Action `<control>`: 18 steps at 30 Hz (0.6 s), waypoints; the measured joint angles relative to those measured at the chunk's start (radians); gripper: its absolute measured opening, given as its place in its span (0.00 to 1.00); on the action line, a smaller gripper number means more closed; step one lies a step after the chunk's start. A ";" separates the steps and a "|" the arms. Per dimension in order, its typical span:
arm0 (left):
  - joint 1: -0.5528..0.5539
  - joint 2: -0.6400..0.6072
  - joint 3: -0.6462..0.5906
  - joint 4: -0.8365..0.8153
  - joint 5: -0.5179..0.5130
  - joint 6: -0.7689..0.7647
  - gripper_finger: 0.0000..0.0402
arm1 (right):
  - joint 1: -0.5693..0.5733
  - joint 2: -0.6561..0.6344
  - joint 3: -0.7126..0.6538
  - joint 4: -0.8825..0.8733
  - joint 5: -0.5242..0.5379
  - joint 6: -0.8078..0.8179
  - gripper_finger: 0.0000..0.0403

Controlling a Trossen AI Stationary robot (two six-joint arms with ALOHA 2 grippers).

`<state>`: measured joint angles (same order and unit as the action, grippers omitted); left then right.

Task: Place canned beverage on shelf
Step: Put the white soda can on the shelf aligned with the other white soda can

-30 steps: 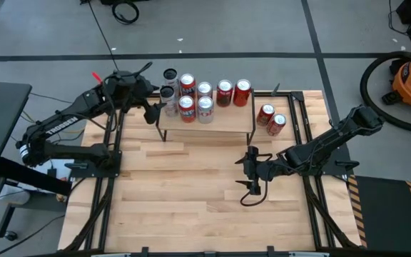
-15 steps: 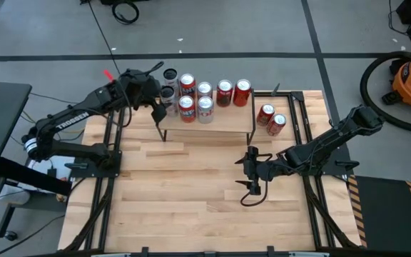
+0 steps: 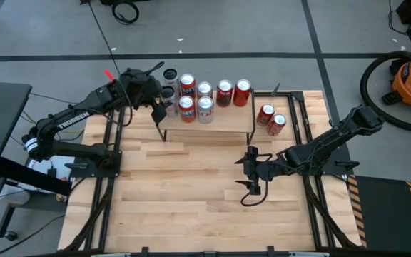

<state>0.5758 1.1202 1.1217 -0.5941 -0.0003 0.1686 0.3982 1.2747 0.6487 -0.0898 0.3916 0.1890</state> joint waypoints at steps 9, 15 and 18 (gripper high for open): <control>0.014 -0.001 0.000 -0.002 0.034 0.022 0.71 | 0.000 0.000 0.000 0.000 0.000 0.002 0.87; 0.031 -0.002 0.000 -0.016 0.076 0.031 0.70 | 0.000 0.000 0.000 0.000 0.000 0.002 0.87; 0.031 -0.004 0.003 -0.035 0.080 0.037 0.70 | 0.000 0.000 0.000 0.000 0.000 0.002 0.87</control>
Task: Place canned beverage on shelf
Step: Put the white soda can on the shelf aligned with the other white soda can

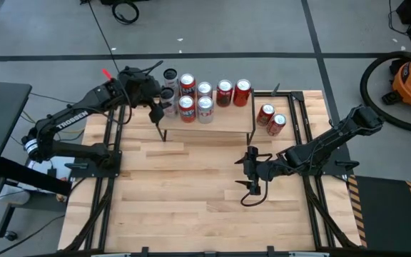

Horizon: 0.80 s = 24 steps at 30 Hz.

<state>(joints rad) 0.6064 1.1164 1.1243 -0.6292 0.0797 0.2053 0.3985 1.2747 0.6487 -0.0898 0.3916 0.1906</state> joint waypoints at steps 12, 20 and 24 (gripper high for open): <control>-0.001 -0.026 -0.001 -0.044 0.042 0.001 0.70 | 0.000 0.000 0.000 0.002 0.000 0.000 0.87; -0.008 -0.052 -0.005 -0.070 0.055 -0.023 0.70 | 0.000 0.000 0.000 0.008 0.000 0.000 0.87; -0.013 -0.050 -0.005 -0.067 0.053 -0.034 0.71 | 0.000 0.000 0.000 0.010 0.000 0.000 0.87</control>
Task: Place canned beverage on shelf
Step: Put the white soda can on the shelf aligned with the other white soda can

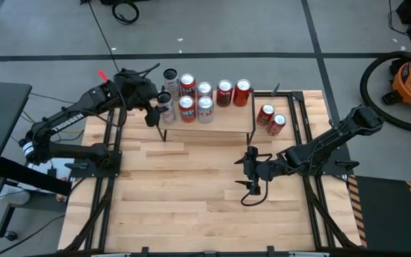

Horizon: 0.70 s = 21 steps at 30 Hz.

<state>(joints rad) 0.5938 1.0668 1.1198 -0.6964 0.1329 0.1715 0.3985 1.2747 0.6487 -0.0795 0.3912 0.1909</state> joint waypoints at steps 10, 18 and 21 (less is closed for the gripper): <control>-0.010 0.008 -0.002 -0.003 -0.034 -0.025 0.79 | 0.000 0.000 0.000 0.002 0.000 -0.001 0.87; -0.033 0.007 -0.002 0.000 -0.050 -0.024 0.79 | 0.000 0.000 0.000 0.004 0.000 -0.002 0.87; -0.032 0.006 -0.001 0.006 -0.060 -0.022 0.79 | 0.000 0.000 0.000 0.004 0.000 -0.002 0.87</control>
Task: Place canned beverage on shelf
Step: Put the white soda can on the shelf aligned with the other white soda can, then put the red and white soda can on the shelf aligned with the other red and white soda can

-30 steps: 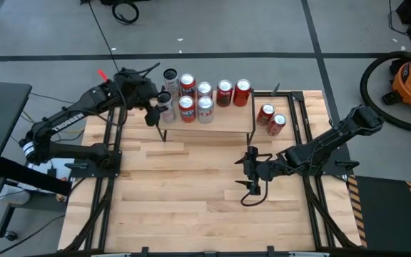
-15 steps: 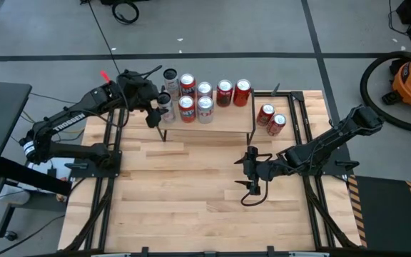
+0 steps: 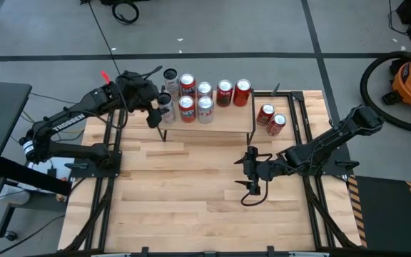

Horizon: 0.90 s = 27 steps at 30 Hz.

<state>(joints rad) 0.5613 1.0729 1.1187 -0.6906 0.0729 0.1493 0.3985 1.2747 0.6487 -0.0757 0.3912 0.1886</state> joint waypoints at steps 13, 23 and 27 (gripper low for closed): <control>0.000 -0.009 0.015 0.052 0.000 0.012 0.79 | 0.000 0.000 0.000 0.000 0.000 -0.001 0.87; -0.030 -0.009 0.115 0.103 -0.001 0.022 0.79 | 0.000 0.000 0.000 0.000 0.000 -0.001 0.87; -0.088 -0.009 0.142 0.129 -0.001 0.016 0.79 | 0.000 0.000 0.000 0.000 0.000 -0.002 0.87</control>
<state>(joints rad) 0.4736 1.0637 1.2602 -0.5613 0.0719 0.1654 0.3985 1.2747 0.6487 -0.0757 0.3916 0.1864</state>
